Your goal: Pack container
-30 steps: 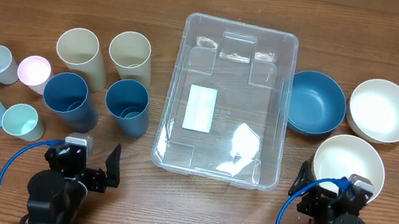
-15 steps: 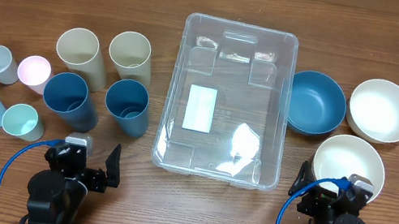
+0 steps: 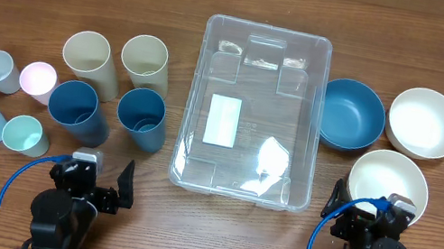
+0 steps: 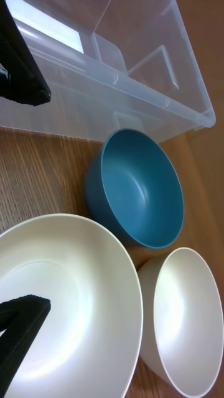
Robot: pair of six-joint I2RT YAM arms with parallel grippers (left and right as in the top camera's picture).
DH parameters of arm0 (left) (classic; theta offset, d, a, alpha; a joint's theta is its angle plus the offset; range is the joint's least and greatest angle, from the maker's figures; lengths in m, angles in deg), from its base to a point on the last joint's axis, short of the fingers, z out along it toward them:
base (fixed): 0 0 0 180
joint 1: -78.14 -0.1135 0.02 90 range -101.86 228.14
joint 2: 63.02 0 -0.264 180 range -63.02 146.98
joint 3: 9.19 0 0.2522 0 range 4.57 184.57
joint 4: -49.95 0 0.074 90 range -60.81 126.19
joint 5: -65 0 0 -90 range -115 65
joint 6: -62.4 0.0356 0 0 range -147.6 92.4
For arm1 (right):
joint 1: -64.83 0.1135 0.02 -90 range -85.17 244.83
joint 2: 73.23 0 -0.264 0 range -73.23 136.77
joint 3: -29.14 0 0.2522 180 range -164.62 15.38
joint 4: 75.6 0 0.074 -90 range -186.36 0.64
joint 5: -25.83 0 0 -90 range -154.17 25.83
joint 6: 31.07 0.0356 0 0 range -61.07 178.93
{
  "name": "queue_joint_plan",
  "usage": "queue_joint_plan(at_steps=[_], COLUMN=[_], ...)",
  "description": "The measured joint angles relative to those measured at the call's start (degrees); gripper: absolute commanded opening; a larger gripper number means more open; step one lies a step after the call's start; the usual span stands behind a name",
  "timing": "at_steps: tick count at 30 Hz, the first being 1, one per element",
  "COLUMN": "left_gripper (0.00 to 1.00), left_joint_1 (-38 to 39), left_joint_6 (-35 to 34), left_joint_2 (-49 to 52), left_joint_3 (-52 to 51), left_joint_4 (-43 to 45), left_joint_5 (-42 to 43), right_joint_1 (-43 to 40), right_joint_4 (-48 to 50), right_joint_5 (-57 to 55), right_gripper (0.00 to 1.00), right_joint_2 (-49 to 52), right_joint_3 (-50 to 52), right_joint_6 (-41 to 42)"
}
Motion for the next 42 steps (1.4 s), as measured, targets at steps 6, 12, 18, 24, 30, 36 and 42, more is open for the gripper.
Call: queue_joint_plan(at_steps=[6, 12, 18, 24, 30, 36, 42], left_gripper=[1.0, 1.0, 1.0, 1.0, 1.0, 1.0, 1.0], left_joint_1=[0.0, 0.0, 0.0, 0.0, 0.0, 0.0, 0.0], left_joint_6=[0.0, 0.0, -0.5, -2.0, -2.1, -1.0, 2.3], left_joint_2=[0.0, 0.0, 0.0, 0.0, 8.9, 30.4, 49.3], left_joint_3=[0.0, 0.0, -0.1, 0.4, 13.6, 35.2, 58.5], left_joint_4=[0.0, 0.0, 1.0, 6.5, 5.7, -3.2, -15.3], left_joint_5=[0.0, -0.2, -2.2, -2.2, -4.0, -4.8, -6.0], right_joint_1=[0.0, 0.0, 0.0, 0.0, 0.0, 0.0, -4.6], right_joint_4=[0.0, 0.0, 6.9, 17.4, 10.2, 1.6, -6.3], right_joint_5=[0.0, 0.0, 2.5, 11.9, 13.2, 10.2, 9.8], right_gripper=[1.0, 1.0, 1.0, 1.0, 1.0, 1.0, 1.0], right_joint_2=[0.0, 0.0, 0.0, 0.1, 11.5, 28.4, 41.0], right_joint_3=[0.0, 0.0, 0.4, 0.1, -14.0, -34.3, -47.9], right_joint_6=[0.0, 0.0, 1.7, 7.3, 8.7, 5.8, 3.5])
